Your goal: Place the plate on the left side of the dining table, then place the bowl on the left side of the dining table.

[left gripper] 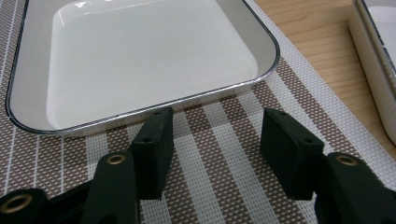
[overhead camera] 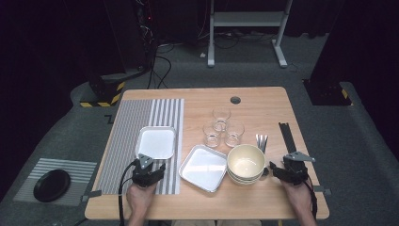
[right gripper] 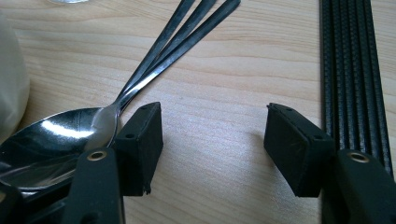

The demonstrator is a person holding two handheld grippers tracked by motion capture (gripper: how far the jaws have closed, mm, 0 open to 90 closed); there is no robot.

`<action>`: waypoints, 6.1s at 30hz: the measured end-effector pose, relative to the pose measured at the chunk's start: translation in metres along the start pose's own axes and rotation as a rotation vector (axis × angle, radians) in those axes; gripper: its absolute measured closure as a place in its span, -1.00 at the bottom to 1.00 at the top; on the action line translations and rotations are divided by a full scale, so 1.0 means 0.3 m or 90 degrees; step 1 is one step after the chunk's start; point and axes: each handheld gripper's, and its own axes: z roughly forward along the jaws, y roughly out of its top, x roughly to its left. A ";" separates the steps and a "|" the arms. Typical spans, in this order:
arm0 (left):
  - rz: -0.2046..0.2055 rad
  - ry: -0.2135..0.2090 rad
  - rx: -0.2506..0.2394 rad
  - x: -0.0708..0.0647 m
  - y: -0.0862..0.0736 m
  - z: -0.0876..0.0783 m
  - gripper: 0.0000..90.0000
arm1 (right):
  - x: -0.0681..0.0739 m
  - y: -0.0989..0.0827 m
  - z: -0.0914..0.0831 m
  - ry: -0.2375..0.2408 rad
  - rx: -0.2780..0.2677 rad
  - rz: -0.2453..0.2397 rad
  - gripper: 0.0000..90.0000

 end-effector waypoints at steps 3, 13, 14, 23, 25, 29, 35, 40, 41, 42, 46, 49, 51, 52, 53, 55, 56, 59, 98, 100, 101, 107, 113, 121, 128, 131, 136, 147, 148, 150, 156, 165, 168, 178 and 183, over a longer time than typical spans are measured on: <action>0.010 0.013 0.006 0.007 0.002 0.000 -0.09 | 0.000 0.000 0.000 0.000 0.000 0.001 -0.18; 0.008 0.012 0.012 0.013 0.003 0.002 -0.24 | 0.003 0.000 0.002 0.007 0.009 -0.001 -0.42; 0.008 0.012 0.013 0.013 0.003 0.001 -0.24 | 0.003 0.000 0.002 0.007 0.009 -0.002 -0.43; 0.003 0.010 0.016 0.008 0.003 0.002 -0.27 | -0.008 -0.003 -0.010 0.015 -0.001 0.018 -0.39; 0.003 0.010 0.015 0.008 0.003 0.002 -0.27 | -0.009 -0.002 -0.015 0.016 -0.003 0.015 -0.40; 0.003 0.010 0.016 0.008 0.003 0.002 -0.27 | -0.007 -0.003 -0.020 0.023 -0.012 0.011 -0.48; 0.003 0.010 0.015 0.008 0.003 0.002 -0.27 | -0.007 -0.001 -0.032 0.035 -0.020 0.005 -0.55; 0.003 0.010 0.015 0.008 0.003 0.002 -0.27 | -0.007 -0.004 -0.043 0.039 -0.016 0.012 -0.52; 0.003 0.010 0.016 0.008 0.003 0.002 -0.27 | -0.009 -0.004 -0.045 0.040 -0.014 0.018 -0.51; 0.003 0.010 0.016 0.008 0.003 0.002 -0.27 | -0.009 -0.004 -0.045 0.041 -0.015 0.022 -0.49; 0.004 0.010 0.016 0.008 0.003 0.002 -0.27 | -0.013 -0.004 -0.059 0.043 -0.023 0.030 -0.38; 0.004 0.010 0.016 0.008 0.003 0.002 -0.27 | -0.013 -0.004 -0.070 0.039 -0.031 0.033 -0.27; 0.004 0.010 0.015 0.008 0.003 0.002 -0.27 | -0.014 -0.004 -0.077 0.042 -0.038 0.041 -0.22; 0.003 0.010 0.015 0.008 0.003 0.002 -0.27 | -0.016 -0.005 -0.079 0.043 -0.042 0.038 -0.21; 0.004 0.011 0.016 0.008 0.003 0.002 -0.27 | -0.013 -0.004 -0.083 0.044 -0.042 0.047 -0.19; 0.004 0.010 0.016 0.008 0.003 0.002 -0.27 | -0.017 -0.004 -0.087 0.046 -0.050 0.036 -0.16; 0.003 0.009 0.015 0.008 0.003 0.002 -0.27 | -0.013 -0.001 -0.091 0.048 -0.045 0.045 -0.14; 0.002 0.009 0.015 0.007 0.002 0.002 -0.27 | -0.016 0.012 -0.102 0.055 -0.052 0.043 -0.07; 0.003 0.012 0.013 0.006 0.002 0.003 -0.27 | 0.007 0.132 -0.183 0.132 -0.061 -0.016 0.17; -0.031 0.011 -0.012 -0.007 -0.001 0.013 -0.27 | 0.004 0.140 -0.192 0.137 -0.061 -0.022 0.20; -0.031 0.011 -0.012 -0.007 -0.001 0.013 -0.28 | 0.007 0.145 -0.197 0.139 -0.062 -0.016 0.21; -0.028 0.011 -0.010 -0.005 0.000 0.012 -0.27 | 0.000 0.175 -0.222 0.155 -0.066 -0.016 0.29; -0.031 0.011 -0.012 -0.006 -0.001 0.013 -0.27 | 0.005 0.190 -0.225 0.165 -0.067 -0.023 0.33; 0.004 0.013 0.014 0.006 0.003 0.002 -0.28 | 0.023 0.206 -0.240 0.182 -0.074 -0.024 0.38; 0.008 0.012 0.012 0.008 0.003 0.003 -0.28 | 0.039 0.227 -0.247 0.194 -0.079 -0.042 0.40; 0.008 0.013 0.015 0.008 0.003 0.002 -0.28 | 0.045 0.234 -0.249 0.200 -0.080 -0.034 0.41; 0.009 0.013 0.013 0.008 0.003 0.002 -0.28 | 0.053 0.243 -0.241 0.204 -0.079 -0.045 0.43; 0.010 0.013 0.014 0.008 0.003 0.002 -0.28 | 0.073 0.262 -0.238 0.218 -0.068 -0.045 0.43; 0.010 0.014 0.014 0.008 0.003 0.002 -0.28 | 0.074 0.263 -0.237 0.218 -0.069 -0.049 0.43; 0.009 0.013 0.014 0.008 0.003 0.002 -0.28 | 0.077 0.266 -0.237 0.219 -0.069 -0.049 0.43; 0.010 0.013 0.014 0.008 0.003 0.002 -0.28 | 0.089 0.274 -0.232 0.218 -0.069 -0.058 0.46; 0.010 0.014 0.014 0.008 0.003 0.002 -0.28 | 0.115 0.284 -0.210 0.215 -0.053 -0.070 0.51; 0.010 0.013 0.014 0.008 0.003 0.002 -0.28 | 0.124 0.288 -0.199 0.214 -0.043 -0.076 0.53; 0.011 0.013 0.015 0.009 0.003 0.002 -0.28 | 0.152 0.292 -0.174 0.205 -0.023 -0.082 0.65; 0.011 0.013 0.015 0.009 0.003 0.002 -0.28 | 0.158 0.294 -0.158 0.199 -0.015 -0.096 0.69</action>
